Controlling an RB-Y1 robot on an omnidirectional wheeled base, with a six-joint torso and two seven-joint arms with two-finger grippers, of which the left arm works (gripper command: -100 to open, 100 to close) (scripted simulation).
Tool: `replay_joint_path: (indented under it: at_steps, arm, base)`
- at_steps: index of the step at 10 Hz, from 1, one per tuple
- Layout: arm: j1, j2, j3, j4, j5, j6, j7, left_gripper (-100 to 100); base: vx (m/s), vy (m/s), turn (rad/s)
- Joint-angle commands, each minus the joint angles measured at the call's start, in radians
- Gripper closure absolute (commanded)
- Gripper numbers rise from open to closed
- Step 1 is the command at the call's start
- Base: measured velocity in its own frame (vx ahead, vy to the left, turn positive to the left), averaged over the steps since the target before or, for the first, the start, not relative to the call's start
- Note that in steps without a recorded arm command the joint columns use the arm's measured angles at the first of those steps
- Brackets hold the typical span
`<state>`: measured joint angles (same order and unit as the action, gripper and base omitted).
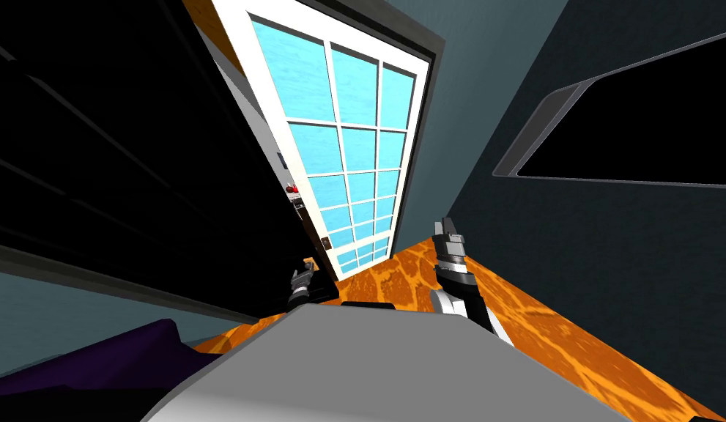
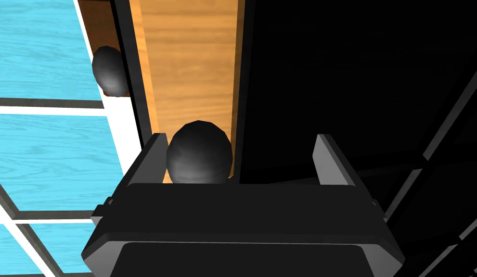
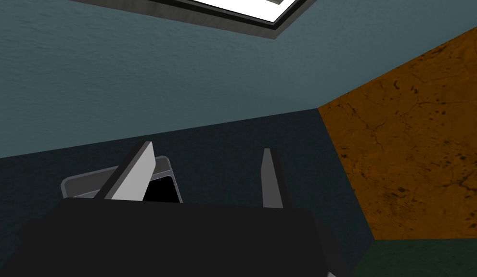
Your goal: Pull the door open
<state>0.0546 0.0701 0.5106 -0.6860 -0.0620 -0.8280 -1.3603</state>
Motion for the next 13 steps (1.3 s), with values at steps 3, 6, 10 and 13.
replay_joint_path:
  at_steps: [3, 6, 10, 13]
  arm:
    - [0.060, 0.006, 0.015, -0.019, 0.017, 0.035, 0.041, 100]
    - [0.060, 0.006, 0.015, -0.019, 0.017, 0.035, 0.041, 100]
    - [0.076, 0.012, 0.016, -0.012, 0.028, 0.036, 0.074, 100]
    - [0.088, 0.019, 0.013, -0.005, 0.042, 0.035, 0.119, 100]
  base:
    - [-0.062, -0.020, 0.023]
    - [-0.063, -0.014, 0.014]
    - [-0.052, -0.007, 0.008]
    - [-0.040, -0.013, -0.004]
